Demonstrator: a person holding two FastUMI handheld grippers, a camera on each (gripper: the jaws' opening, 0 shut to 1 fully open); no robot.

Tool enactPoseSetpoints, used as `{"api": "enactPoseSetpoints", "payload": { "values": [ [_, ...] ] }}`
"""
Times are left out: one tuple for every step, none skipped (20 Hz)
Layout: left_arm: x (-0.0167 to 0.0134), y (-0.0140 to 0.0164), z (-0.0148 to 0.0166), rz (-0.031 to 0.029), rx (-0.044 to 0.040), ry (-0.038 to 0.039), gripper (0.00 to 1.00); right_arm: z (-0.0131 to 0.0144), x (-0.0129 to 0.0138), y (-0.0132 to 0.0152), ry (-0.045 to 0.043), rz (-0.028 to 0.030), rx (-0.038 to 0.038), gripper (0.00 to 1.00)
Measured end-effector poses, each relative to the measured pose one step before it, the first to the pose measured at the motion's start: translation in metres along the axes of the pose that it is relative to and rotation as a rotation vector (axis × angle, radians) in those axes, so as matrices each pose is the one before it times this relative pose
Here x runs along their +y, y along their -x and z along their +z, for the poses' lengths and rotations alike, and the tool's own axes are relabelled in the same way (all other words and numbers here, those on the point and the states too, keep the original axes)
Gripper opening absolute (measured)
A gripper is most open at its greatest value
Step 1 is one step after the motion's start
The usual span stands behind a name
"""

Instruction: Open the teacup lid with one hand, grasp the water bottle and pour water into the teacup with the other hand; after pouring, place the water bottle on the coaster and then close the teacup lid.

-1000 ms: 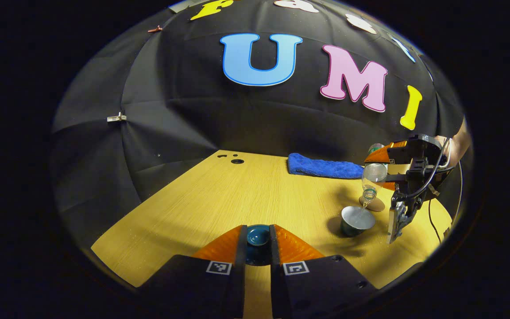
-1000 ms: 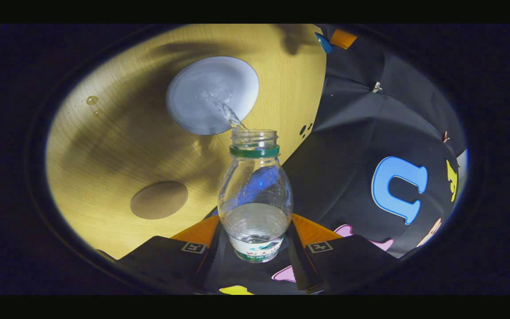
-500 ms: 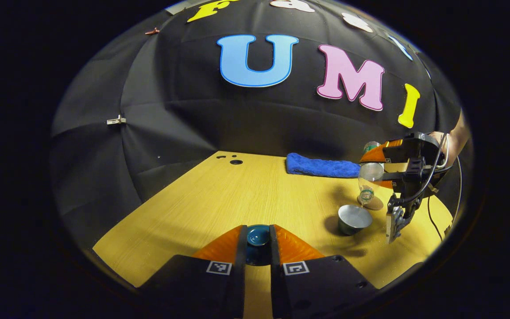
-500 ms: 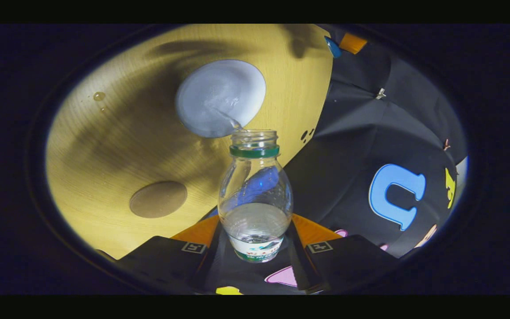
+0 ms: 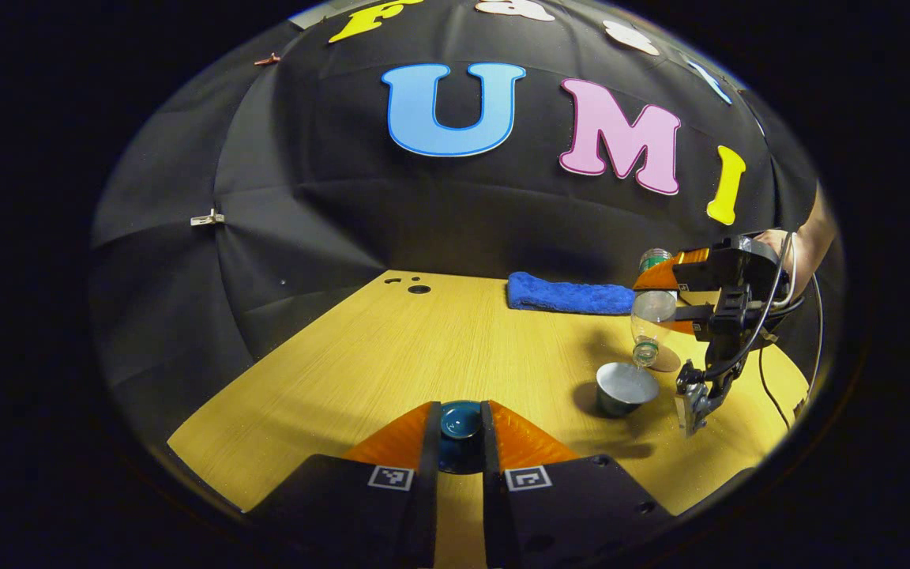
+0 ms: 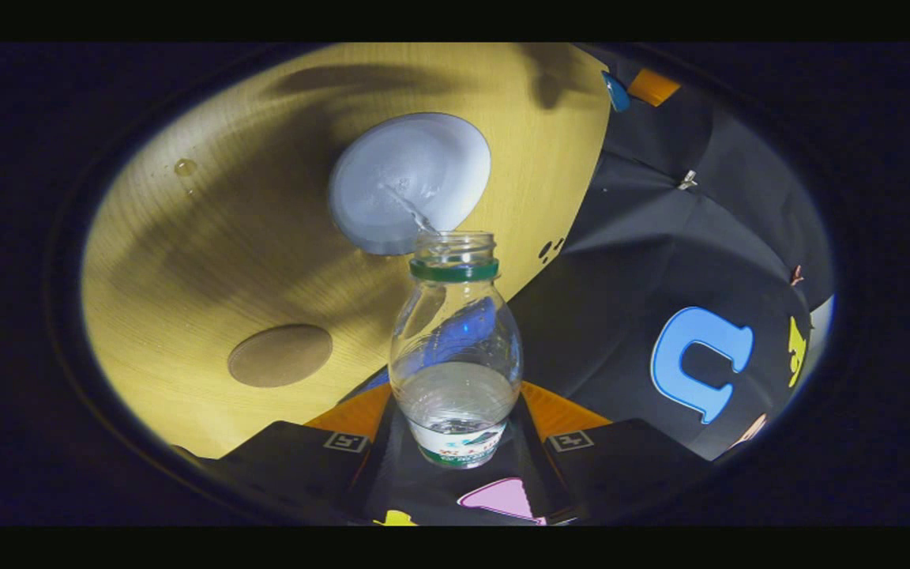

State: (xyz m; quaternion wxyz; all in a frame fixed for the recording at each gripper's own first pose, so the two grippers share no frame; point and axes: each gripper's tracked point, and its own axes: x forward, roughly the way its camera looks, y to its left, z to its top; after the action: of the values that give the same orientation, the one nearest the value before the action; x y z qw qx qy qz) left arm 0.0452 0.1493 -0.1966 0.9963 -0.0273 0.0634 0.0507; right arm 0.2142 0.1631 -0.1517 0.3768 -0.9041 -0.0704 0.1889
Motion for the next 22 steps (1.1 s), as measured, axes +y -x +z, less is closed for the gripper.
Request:
{"api": "enactPoseSetpoints", "payload": {
  "values": [
    [-0.00046, 0.00066, -0.00079, 0.00018, 0.00124, -0.00181, 0.28, -0.00024, 0.00049, 0.00079, 0.00551, 0.00042, -0.00244, 0.67],
    [-0.00078, 0.00095, -0.00039, 0.00033, 0.00165, -0.00353, 0.24, -0.00064, -0.00026, -0.00066, 0.00353, -0.0007, -0.00038, 0.67],
    [-0.00168, 0.00037, 0.00024, -0.00064, 0.00003, -0.00328, 0.24, -0.00015, 0.00124, 0.00066, 0.00013, 0.001, 0.00118, 0.67],
    [-0.00087, 0.00082, 0.00048, -0.00057, -0.00096, -0.0037, 0.28, -0.00033, 0.00001, -0.00011, -0.0002, 0.00103, 0.00314, 0.67],
    [-0.00034, 0.0012, -0.00047, -0.00064, -0.00134, -0.00352, 0.28, 0.00058, -0.00006, 0.00014, -0.00174, 0.00022, -0.00078, 0.67],
    [-0.00128, 0.00064, 0.00096, -0.00053, -0.00096, -0.00236, 0.24, -0.00015, -0.00081, -0.00059, 0.00005, -0.00137, -0.00078, 0.67],
    [-0.00035, 0.00082, 0.00014, 0.00029, -0.00023, -0.00184, 0.24, 0.0006, -0.00025, 0.00096, -0.00015, -0.00159, -0.00109, 0.67],
    [-0.00052, 0.00073, 0.00126, 0.00043, -0.00027, -0.00101, 0.28, 0.00076, -0.00048, 0.00083, -0.00007, -0.0019, -0.00132, 0.67],
    [-0.00094, 0.00061, 0.00013, -0.00032, -0.00054, -0.00002, 0.24, 0.00086, 0.00069, 0.00105, 0.00006, 0.00059, -0.00151, 0.67],
    [-0.00061, 0.00096, 0.00074, -0.0009, 0.00014, 0.00179, 0.28, -0.00038, 0.00055, 0.00025, -0.00091, 0.00337, 0.00416, 0.67],
    [-0.0007, 0.00078, -0.00113, -0.0003, 0.00419, 0.001, 0.24, -0.00035, 0.00011, -0.00029, -0.00441, 0.0038, 0.00518, 0.67],
    [0.00009, 0.00061, -0.0008, 0.00441, 0.00801, -0.00384, 0.28, -0.00209, -0.00036, -0.00026, -0.01096, 0.0058, 0.00951, 0.67],
    [0.00034, 0.00136, -0.00005, 0.0039, 0.00421, -0.00496, 0.28, -0.00071, 0.00182, 0.00102, -0.01993, 0.00786, 0.01169, 0.67],
    [-0.00048, 0.00209, 0.00249, -0.0012, -0.00085, -0.00338, 0.31, -0.00033, 0.00184, 0.00197, -0.02871, 0.00836, 0.00714, 0.67],
    [-0.00071, 0.00289, 0.00273, -0.00125, -0.00285, -0.00355, 0.24, -0.00101, 0.0032, 0.00489, -0.0298, 0.00672, 0.00546, 0.67],
    [-0.00064, 0.00268, 0.00318, -0.00231, -0.00009, -0.00376, 0.28, 0.00017, 0.00121, 0.00353, -0.03178, 0.00765, 0.0061, 0.67],
    [-0.00144, 0.00167, 0.00155, -0.00262, 0.0023, -0.00274, 0.28, 0.00138, 0.00024, -0.00074, -0.03833, 0.0068, 0.00647, 0.67],
    [-0.00178, 0.00213, 0.00274, -0.00483, 0.00422, -0.00187, 0.24, -0.00175, 0.00226, 0.00156, -0.06425, 0.01504, 0.01319, 0.7],
    [-0.00251, 0.00199, 0.00283, -0.00595, 0.00486, -0.00103, 0.28, -0.00457, 0.00301, 0.00151, -0.08012, 0.01868, 0.01841, 0.67],
    [-0.00239, 0.0027, 0.00456, -0.00667, 0.00165, 0.0001, 0.28, -0.0039, 0.00147, 0.00085, -0.09439, 0.02249, 0.02465, 0.67],
    [-0.0031, 0.00237, 0.00481, -0.00698, -0.00016, 0.00123, 0.28, -0.00496, -0.00038, -0.00131, -0.10134, 0.01863, 0.02741, 0.67],
    [-0.00265, 0.00264, 0.00516, -0.00598, -0.00038, 0.00219, 0.28, -0.00721, -0.00112, -0.00229, -0.10488, 0.01568, 0.02354, 0.66]
  ]
}}
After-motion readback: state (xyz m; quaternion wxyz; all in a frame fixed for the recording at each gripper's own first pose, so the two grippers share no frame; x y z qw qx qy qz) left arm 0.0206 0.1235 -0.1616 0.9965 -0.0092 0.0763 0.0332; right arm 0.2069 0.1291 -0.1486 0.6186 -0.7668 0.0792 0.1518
